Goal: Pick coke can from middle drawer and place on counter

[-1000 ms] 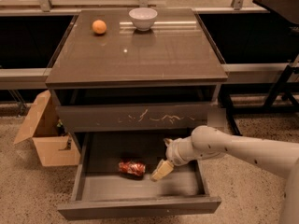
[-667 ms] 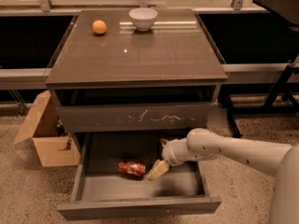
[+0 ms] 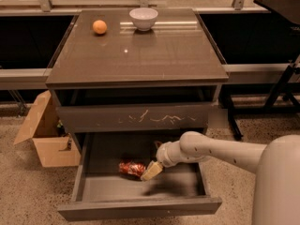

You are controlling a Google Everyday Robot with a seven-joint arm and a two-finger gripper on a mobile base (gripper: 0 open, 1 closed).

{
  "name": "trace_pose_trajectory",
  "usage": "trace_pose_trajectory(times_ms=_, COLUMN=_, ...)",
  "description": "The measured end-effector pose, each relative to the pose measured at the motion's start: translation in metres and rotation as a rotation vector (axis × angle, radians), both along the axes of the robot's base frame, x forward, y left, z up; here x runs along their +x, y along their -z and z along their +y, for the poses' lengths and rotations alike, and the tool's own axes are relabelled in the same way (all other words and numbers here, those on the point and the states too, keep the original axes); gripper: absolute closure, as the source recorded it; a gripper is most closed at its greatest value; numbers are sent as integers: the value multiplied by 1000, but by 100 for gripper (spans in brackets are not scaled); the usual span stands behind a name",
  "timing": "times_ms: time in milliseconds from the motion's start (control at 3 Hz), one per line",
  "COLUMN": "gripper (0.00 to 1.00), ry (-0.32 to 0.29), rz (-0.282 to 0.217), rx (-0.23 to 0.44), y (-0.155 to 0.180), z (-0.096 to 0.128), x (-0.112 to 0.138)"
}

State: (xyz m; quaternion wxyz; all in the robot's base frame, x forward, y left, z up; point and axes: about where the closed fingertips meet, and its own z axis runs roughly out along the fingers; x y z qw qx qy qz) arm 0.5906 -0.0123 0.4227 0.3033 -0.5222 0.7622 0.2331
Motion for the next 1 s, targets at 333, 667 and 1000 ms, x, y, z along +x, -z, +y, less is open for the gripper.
trace_pose_trajectory(times_ms=333, gripper=0, ry=-31, rz=13, rx=1, y=13, z=17, x=3)
trace_pose_trajectory(times_ms=667, gripper=0, ry=-56, rz=23, rx=-9, y=22, z=30, x=6)
trace_pose_trajectory(times_ms=1000, gripper=0, ry=-84, rz=37, rx=-23, y=32, z=43, x=7)
